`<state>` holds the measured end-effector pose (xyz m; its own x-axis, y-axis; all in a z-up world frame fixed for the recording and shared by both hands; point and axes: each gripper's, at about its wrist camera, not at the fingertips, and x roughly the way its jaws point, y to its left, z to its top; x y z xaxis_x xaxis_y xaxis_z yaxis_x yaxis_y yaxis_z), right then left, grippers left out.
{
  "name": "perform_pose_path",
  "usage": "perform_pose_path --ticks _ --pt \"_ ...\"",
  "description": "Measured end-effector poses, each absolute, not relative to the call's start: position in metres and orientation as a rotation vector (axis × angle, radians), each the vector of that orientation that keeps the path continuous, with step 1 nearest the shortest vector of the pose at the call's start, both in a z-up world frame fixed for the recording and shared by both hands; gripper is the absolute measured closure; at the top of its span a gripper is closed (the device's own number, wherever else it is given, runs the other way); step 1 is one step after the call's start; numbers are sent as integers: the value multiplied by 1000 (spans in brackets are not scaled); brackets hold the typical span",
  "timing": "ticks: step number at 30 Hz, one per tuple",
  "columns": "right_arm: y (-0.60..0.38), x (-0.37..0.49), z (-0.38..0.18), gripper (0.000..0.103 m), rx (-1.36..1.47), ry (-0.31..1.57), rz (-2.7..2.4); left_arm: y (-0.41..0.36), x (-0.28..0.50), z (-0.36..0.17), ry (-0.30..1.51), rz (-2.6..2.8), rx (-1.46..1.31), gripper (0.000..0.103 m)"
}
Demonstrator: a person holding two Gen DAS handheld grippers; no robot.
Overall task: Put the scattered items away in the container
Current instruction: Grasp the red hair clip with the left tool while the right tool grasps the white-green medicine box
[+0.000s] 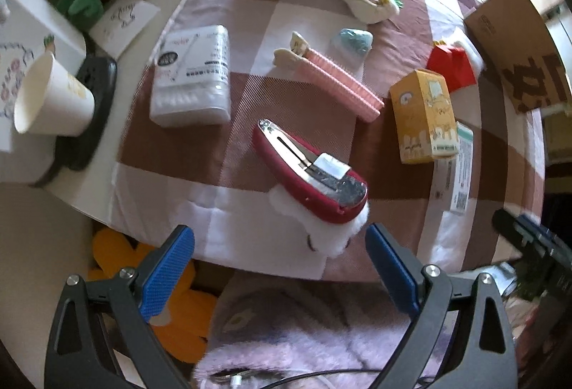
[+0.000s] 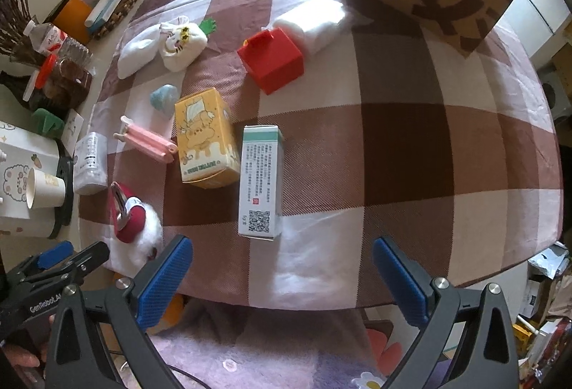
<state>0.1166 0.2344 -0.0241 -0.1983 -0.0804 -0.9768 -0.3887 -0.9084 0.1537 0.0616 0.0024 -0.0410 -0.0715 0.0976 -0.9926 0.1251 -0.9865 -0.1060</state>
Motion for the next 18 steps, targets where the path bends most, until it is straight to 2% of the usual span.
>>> perform_pose_path --ticks 4,10,18 --pt "235 110 -35 2 -1859 539 2232 4 53 -48 329 -2242 2092 5" --pt "233 95 -54 10 -1911 538 2226 9 36 -64 331 -2197 2076 5" --pt "230 84 -75 14 -1965 509 2196 13 28 -85 295 -2157 2106 5"
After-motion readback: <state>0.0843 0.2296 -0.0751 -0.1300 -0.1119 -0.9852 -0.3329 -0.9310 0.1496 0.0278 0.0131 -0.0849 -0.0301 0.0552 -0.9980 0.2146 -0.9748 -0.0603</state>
